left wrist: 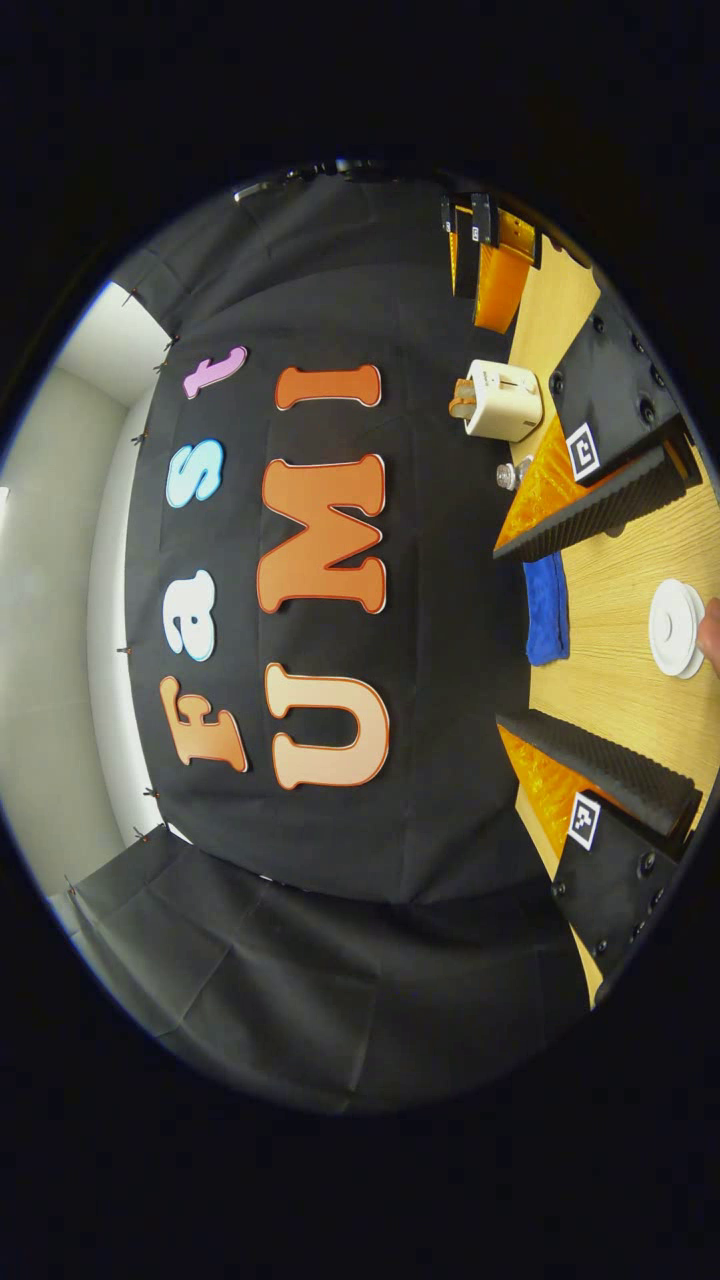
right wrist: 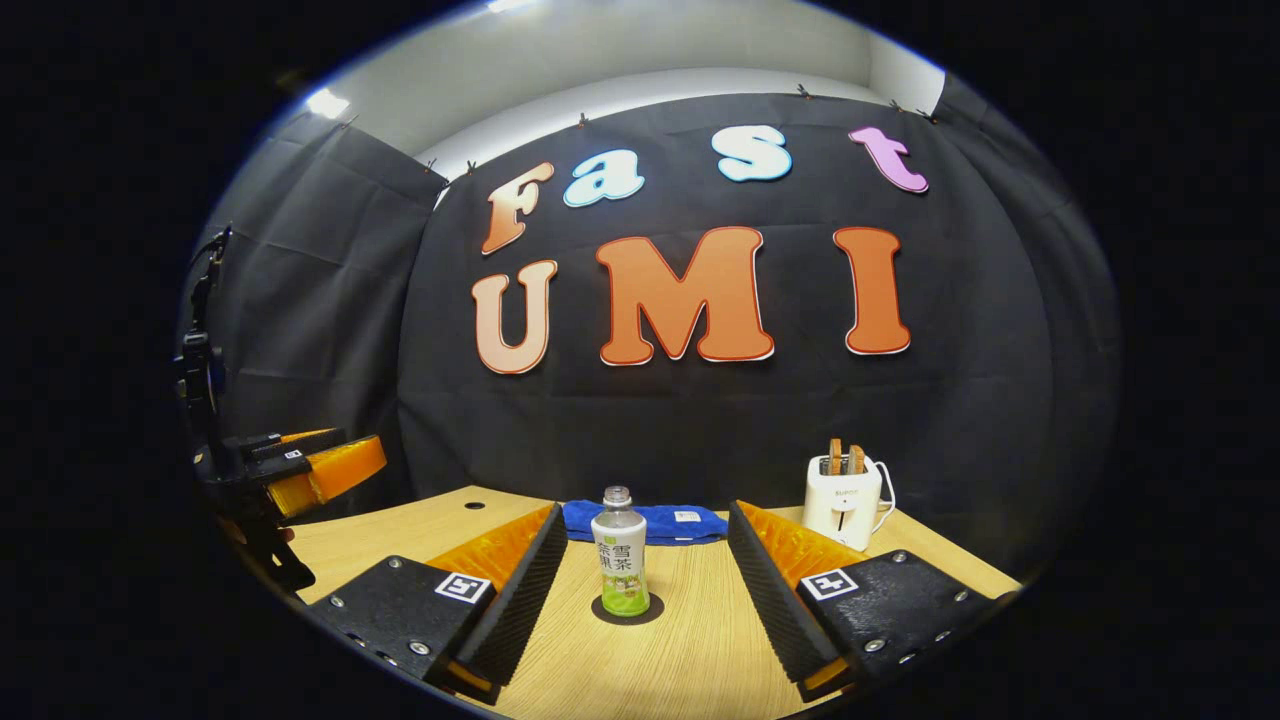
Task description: Open the teacup lid with one hand, grasp the water bottle and pour water into the teacup with the other hand; after pouring, place the water bottle on the coaster and then close the teacup lid.
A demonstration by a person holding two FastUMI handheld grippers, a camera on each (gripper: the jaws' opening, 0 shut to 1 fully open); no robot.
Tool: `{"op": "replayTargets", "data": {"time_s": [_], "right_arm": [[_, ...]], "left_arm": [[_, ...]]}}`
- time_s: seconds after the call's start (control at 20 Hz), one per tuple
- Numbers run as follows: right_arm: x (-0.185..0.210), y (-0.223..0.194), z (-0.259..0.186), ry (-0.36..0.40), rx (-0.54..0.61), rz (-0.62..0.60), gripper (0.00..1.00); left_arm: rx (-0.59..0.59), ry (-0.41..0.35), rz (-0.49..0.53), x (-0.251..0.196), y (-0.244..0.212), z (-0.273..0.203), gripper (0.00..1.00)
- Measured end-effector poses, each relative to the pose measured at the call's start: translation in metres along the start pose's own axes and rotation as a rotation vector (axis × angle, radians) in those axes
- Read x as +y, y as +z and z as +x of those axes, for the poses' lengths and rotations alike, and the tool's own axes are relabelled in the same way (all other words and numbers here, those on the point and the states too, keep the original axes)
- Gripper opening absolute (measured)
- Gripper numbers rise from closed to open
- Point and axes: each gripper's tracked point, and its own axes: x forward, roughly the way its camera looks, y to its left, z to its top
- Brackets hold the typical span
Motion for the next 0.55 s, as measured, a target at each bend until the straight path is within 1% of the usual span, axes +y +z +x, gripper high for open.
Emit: {"op": "replayTargets", "data": {"time_s": [0.1,0.15,0.25,0.3,0.35,0.4,0.45,0.5,0.55], "right_arm": [[0.004,0.0,-0.001,0.001,-0.002,-0.005,0.97],[0.007,-0.001,0.0,0.005,-0.002,-0.004,0.97],[0.008,-0.002,0.001,0.005,-0.004,-0.002,0.97],[0.009,-0.001,0.001,0.004,-0.003,-0.003,0.97],[0.01,-0.002,0.001,0.008,-0.005,-0.003,0.97],[0.012,-0.003,0.002,0.011,-0.004,-0.003,0.97],[0.013,-0.003,0.002,0.012,-0.005,-0.004,0.97],[0.013,-0.002,0.003,0.014,-0.007,-0.006,0.97],[0.012,-0.002,0.003,0.011,-0.009,-0.008,0.97]], "left_arm": [[0.0,0.006,-0.002,0.001,-0.001,0.0,0.97],[0.002,0.008,-0.001,0.002,-0.001,0.0,0.95],[0.001,0.01,0.004,0.003,-0.001,0.0,0.95],[-0.001,0.013,0.006,0.004,-0.001,0.0,0.97],[-0.004,0.014,0.008,0.004,-0.001,0.0,0.95],[-0.005,0.016,0.009,0.005,-0.001,-0.001,0.97],[-0.008,0.019,0.011,0.006,0.0,0.0,0.95],[-0.009,0.021,0.014,0.006,0.001,0.001,0.97],[-0.011,0.022,0.016,0.007,0.002,0.0,0.95]]}}
